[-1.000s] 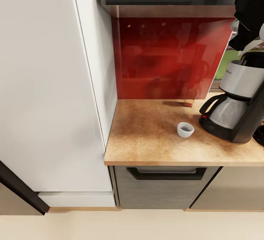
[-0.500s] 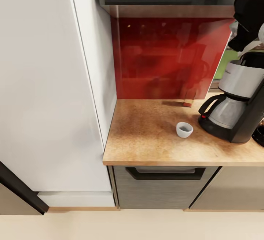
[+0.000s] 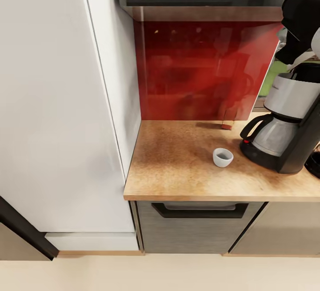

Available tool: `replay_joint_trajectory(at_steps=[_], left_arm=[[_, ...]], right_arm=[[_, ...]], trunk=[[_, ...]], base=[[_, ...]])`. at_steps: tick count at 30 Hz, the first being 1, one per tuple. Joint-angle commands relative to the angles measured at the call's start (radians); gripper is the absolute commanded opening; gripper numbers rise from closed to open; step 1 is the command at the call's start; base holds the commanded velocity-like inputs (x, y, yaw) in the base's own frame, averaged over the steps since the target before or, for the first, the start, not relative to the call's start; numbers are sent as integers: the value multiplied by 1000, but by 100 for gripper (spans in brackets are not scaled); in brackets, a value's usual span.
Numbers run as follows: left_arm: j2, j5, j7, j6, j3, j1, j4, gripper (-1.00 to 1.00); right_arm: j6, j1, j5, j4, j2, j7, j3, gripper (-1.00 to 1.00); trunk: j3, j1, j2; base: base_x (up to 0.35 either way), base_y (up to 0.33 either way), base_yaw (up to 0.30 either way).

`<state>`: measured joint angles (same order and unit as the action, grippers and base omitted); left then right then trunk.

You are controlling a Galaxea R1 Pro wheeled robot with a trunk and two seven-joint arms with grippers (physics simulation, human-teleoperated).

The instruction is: Set up a coffee station on the kitchen countertop: keep the coffee maker on the countertop, move the bottle of coffee from the kitchen shelf to the counter next to the coffee maker, place a paper coffee filter on top of the coffee maker, put the saucer next to the coffee maker with the coffee cup on the saucer, and place the electric kettle next to the coffee maker.

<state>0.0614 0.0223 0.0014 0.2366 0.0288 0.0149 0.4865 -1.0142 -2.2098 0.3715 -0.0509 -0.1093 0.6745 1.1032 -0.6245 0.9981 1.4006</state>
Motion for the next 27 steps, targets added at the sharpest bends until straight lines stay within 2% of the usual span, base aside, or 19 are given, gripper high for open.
replay_joint_trajectory(at_steps=[1, 27], left_arm=[[0, 2, 0, 1, 0, 0, 1, 100], [0, 2, 0, 1, 0, 0, 1, 100]], right_arm=[[-1, -1, 7, 0, 0, 8, 0, -100], [-1, -1, 7, 0, 0, 9, 0, -100]], trunk=[[-1, 0, 0], [-14, 0, 0]], base=[[0, 0, 0], [0, 0, 0]])
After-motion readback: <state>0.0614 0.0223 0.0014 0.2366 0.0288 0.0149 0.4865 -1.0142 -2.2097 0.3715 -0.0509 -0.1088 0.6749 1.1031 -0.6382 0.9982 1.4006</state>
